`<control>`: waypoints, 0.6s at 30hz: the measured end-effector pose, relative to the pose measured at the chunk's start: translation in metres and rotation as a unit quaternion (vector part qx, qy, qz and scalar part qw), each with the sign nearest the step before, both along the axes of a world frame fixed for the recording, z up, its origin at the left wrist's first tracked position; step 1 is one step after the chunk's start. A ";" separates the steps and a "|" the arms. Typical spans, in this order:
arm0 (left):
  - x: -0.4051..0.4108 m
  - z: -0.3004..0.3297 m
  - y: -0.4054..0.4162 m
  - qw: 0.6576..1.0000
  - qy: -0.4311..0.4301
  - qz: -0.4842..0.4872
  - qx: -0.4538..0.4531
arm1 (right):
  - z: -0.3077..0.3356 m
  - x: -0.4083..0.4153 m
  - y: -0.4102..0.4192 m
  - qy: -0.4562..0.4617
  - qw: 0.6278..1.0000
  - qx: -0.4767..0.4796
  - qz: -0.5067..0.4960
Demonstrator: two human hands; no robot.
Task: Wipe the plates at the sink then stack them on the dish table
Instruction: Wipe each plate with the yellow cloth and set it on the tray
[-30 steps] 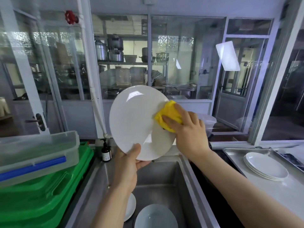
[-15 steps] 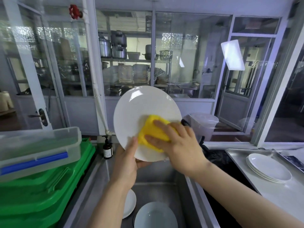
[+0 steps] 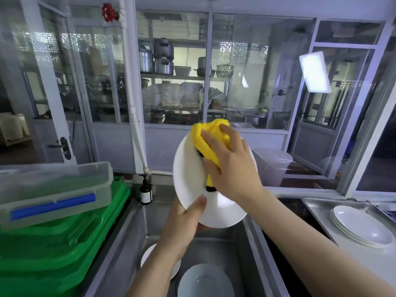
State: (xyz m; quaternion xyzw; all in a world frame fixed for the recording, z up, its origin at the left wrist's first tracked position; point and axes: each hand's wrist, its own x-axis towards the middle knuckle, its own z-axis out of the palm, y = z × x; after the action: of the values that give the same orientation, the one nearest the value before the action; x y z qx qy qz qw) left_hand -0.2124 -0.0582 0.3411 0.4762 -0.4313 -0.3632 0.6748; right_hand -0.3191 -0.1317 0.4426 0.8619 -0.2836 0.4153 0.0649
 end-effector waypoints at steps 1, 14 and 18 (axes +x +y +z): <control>0.001 0.001 0.001 1.000 -0.001 -0.001 -0.001 | -0.002 0.004 0.004 0.027 0.999 -0.003 0.032; 0.053 -0.008 0.016 0.988 0.106 -0.078 -0.080 | -0.040 0.015 0.025 0.245 0.960 -0.037 0.132; 0.055 -0.012 0.018 0.972 0.178 -0.109 -0.104 | -0.040 0.017 0.026 0.247 0.956 -0.127 0.099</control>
State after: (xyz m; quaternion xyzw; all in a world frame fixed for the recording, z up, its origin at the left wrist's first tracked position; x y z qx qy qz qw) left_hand -0.1573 -0.0398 0.3295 0.2812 -0.3888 -0.4665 0.7430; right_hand -0.3020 -0.1053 0.4022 0.9460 -0.1172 0.2260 0.2005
